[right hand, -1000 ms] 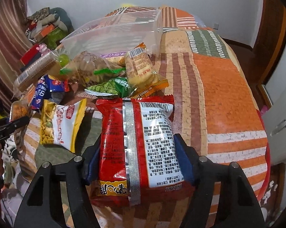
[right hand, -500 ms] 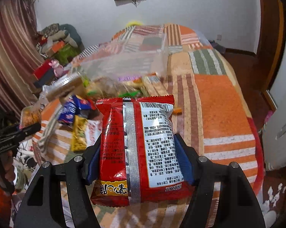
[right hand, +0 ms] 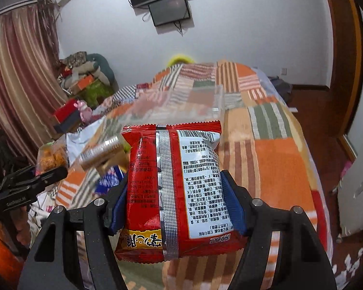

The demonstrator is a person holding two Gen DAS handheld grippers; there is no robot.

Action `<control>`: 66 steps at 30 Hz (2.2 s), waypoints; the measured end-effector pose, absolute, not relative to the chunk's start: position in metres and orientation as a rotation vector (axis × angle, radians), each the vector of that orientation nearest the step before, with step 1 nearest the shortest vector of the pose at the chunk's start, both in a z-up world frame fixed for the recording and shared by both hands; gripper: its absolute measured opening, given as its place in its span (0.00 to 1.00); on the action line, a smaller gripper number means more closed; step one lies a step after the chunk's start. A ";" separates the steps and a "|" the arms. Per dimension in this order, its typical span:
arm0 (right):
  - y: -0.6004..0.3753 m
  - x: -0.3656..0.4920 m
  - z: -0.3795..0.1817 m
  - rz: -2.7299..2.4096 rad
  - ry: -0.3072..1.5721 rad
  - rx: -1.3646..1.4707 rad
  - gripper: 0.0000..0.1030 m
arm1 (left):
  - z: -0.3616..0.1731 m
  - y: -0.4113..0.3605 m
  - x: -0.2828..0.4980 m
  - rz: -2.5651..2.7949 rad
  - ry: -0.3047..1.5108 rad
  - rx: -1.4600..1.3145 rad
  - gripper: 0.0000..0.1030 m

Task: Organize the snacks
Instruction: 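Carry both held bags into the clear plastic box and open both grippers, then grasp the long wafer roll with the left gripper while the right grasps the wrapped bread roll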

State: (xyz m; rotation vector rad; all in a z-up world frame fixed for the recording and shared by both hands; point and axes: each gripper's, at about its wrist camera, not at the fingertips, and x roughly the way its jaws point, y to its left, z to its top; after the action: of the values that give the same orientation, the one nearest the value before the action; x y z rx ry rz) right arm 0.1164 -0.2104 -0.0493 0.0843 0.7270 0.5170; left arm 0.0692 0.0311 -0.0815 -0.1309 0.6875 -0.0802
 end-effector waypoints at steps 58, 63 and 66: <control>-0.140 0.274 -0.063 0.491 0.833 -0.010 0.72 | -0.075 0.063 0.304 -0.034 0.857 -0.050 0.79; -0.159 0.246 -0.055 0.488 0.812 -0.008 0.73 | -0.066 0.061 0.266 -0.048 0.830 -0.021 0.83; -0.170 0.232 -0.056 0.483 0.812 -0.004 0.75 | -0.067 0.060 0.243 -0.063 0.834 -0.018 0.83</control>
State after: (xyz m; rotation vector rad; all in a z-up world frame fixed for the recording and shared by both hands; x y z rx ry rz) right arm 0.2321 -0.1696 -0.0558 -0.0044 0.8121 0.4827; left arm 0.2427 0.0601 -0.0675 -0.0178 0.8341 -0.0632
